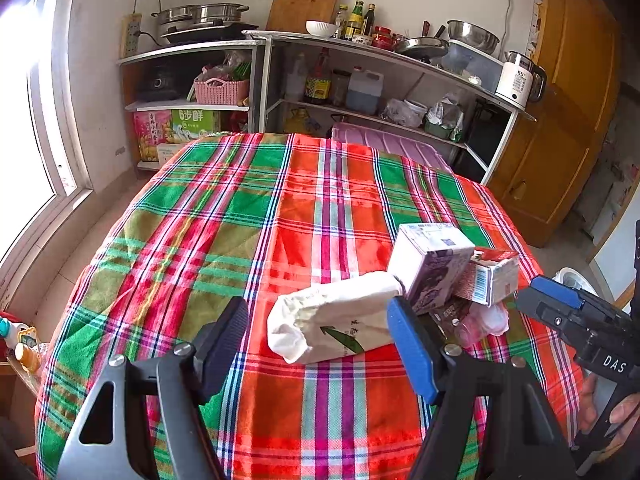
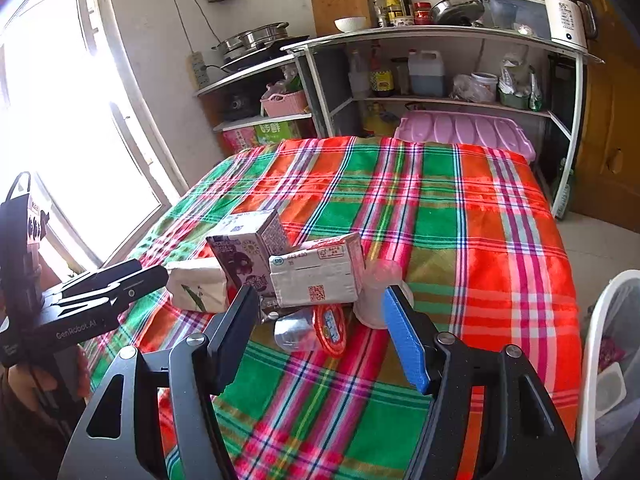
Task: Collect trash
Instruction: 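Grasp the white tissue pack with the left tool while the right tool grasps the white milk carton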
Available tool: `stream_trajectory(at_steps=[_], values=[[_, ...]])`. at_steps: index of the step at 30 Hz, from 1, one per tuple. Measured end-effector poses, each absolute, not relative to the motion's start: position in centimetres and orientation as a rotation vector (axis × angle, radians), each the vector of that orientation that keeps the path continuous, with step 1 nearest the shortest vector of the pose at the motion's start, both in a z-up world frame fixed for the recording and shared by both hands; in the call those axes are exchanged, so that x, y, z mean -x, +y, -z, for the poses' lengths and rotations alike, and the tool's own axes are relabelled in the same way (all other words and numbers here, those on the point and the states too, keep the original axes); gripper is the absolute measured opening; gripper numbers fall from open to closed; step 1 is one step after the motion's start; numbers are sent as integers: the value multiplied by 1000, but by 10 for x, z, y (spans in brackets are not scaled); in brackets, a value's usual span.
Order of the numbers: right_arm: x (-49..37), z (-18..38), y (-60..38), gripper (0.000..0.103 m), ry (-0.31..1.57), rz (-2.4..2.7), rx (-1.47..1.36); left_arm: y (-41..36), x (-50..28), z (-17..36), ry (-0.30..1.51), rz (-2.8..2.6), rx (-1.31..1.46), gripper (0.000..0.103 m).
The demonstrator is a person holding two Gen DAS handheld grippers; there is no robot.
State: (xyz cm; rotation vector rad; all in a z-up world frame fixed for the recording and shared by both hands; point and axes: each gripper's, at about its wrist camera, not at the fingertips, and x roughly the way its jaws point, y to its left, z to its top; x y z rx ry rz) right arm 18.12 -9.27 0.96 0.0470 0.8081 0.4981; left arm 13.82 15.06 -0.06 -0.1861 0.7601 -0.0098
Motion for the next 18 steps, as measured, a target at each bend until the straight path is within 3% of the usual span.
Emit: stream_trajectory(at_steps=[18], values=[[-211, 2, -62, 65, 835, -488, 39, 149, -178, 28, 897, 174, 112, 78]])
